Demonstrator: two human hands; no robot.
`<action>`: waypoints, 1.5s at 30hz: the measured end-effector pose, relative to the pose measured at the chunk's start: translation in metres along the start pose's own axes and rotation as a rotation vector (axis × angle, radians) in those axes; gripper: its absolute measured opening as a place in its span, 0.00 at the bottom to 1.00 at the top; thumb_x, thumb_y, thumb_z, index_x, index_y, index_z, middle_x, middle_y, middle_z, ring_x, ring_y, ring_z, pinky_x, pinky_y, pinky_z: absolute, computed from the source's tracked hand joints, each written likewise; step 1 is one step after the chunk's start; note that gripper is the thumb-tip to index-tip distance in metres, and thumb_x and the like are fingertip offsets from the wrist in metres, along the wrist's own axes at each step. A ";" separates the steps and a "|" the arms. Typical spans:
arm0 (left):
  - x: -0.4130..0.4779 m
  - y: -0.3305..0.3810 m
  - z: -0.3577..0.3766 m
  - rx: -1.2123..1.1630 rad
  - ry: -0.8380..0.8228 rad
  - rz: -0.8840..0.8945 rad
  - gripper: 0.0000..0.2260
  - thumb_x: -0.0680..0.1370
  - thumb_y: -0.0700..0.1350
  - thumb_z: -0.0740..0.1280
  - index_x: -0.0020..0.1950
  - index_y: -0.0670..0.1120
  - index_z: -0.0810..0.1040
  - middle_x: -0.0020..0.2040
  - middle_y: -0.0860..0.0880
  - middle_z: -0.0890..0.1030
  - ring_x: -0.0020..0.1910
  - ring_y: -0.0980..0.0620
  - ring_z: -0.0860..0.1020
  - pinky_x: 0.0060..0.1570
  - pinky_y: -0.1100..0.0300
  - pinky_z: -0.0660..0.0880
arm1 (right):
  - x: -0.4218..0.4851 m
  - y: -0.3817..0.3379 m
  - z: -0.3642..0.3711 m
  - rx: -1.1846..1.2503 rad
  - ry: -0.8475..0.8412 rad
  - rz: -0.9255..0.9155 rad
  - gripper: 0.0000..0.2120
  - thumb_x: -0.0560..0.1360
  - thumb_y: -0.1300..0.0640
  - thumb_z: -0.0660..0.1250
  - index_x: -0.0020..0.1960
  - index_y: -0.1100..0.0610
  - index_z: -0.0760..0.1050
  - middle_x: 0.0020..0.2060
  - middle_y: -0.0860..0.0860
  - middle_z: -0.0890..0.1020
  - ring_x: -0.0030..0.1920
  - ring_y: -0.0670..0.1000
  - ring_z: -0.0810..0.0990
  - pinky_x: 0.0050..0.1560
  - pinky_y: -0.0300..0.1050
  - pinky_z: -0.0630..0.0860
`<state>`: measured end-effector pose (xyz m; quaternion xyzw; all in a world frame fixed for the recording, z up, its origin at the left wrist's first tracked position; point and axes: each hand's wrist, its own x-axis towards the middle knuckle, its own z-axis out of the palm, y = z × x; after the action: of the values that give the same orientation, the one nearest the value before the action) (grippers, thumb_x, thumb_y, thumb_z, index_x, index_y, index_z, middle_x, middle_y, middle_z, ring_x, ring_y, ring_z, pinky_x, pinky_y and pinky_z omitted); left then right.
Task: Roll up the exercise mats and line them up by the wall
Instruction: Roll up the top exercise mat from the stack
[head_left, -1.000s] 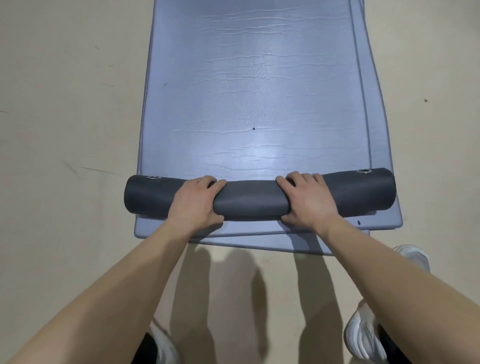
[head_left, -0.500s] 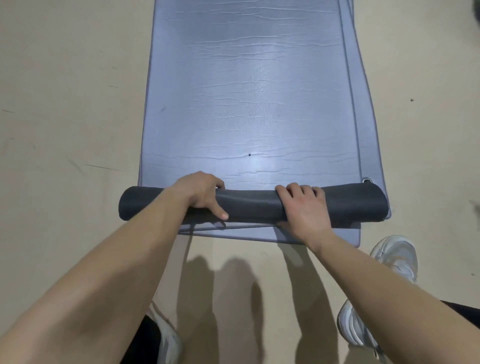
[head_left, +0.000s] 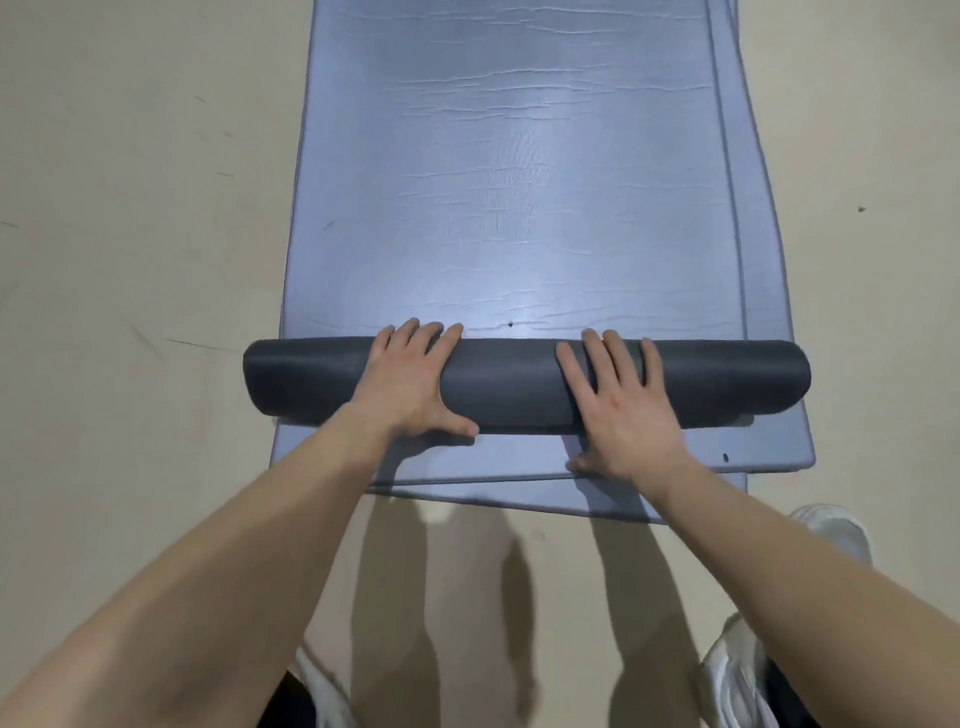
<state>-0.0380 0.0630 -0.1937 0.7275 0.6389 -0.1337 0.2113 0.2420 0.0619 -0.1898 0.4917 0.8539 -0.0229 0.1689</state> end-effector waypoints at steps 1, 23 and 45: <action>0.001 0.000 0.001 0.003 0.025 0.008 0.61 0.62 0.78 0.70 0.84 0.50 0.47 0.83 0.46 0.55 0.82 0.41 0.50 0.80 0.43 0.46 | 0.005 0.000 0.002 -0.004 -0.013 0.017 0.69 0.55 0.29 0.79 0.83 0.55 0.48 0.78 0.61 0.59 0.79 0.64 0.56 0.77 0.68 0.48; -0.038 0.002 -0.036 -0.141 -0.290 0.004 0.45 0.63 0.64 0.81 0.77 0.60 0.66 0.67 0.54 0.78 0.64 0.48 0.75 0.61 0.51 0.73 | -0.014 -0.008 -0.032 0.242 -0.212 0.072 0.44 0.61 0.36 0.77 0.73 0.41 0.64 0.64 0.47 0.75 0.64 0.55 0.74 0.69 0.59 0.62; -0.004 -0.001 0.021 0.152 0.274 -0.052 0.57 0.65 0.68 0.75 0.82 0.55 0.43 0.84 0.47 0.49 0.82 0.41 0.48 0.79 0.41 0.48 | 0.044 -0.001 -0.017 0.069 0.060 0.062 0.66 0.53 0.37 0.83 0.81 0.52 0.52 0.76 0.60 0.63 0.76 0.64 0.60 0.74 0.70 0.52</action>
<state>-0.0378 0.0494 -0.2101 0.7360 0.6684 -0.0867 0.0632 0.2161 0.1015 -0.1874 0.5238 0.8417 -0.0326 0.1269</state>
